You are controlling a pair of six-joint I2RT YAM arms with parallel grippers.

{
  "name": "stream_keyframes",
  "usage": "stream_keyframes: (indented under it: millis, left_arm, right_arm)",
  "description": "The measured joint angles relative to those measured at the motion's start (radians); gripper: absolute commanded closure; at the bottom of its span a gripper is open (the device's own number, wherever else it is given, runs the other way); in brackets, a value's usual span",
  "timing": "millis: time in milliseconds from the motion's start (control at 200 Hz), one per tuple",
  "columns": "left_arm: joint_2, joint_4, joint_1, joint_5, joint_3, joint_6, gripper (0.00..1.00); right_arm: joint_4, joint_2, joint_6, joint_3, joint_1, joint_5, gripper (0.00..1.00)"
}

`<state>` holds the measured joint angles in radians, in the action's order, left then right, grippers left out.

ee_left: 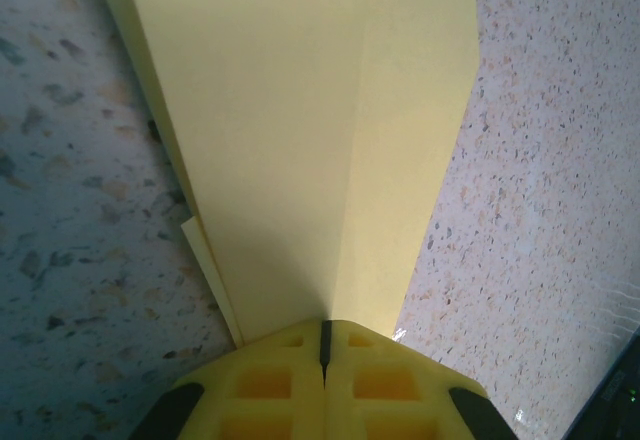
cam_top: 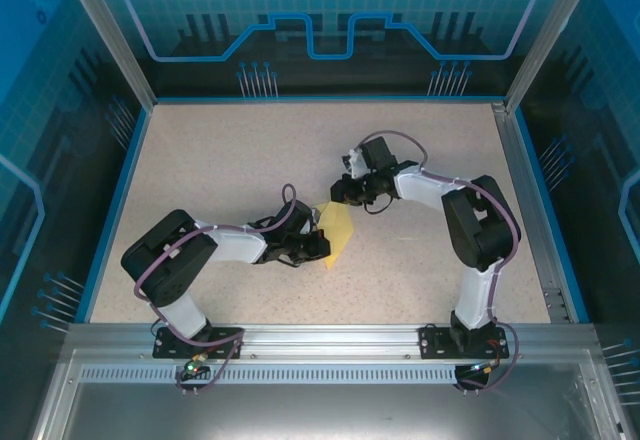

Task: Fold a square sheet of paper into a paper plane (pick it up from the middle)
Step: Fourth fold the wing at the center of the table.

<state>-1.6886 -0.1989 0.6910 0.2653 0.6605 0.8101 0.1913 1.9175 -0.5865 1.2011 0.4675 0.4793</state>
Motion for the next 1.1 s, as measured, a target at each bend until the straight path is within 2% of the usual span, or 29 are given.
stream_keyframes:
  millis: [275,565,1100]
  left_arm:
    - [0.006,0.007,0.0,0.0,0.0,0.0,0.98]
    - [0.02,0.034,0.0,0.0,-0.001,0.002,0.97]
    - [0.027,0.05,0.0,0.0,0.0,0.004,0.95]
  right_arm:
    - [-0.069,0.042,-0.043,-0.107,0.061,0.0,0.86]
    - [-0.138,0.052,-0.068,-0.144,0.057,0.034,0.86]
    - [-0.14,-0.015,-0.068,-0.225,0.098,0.033,0.86]
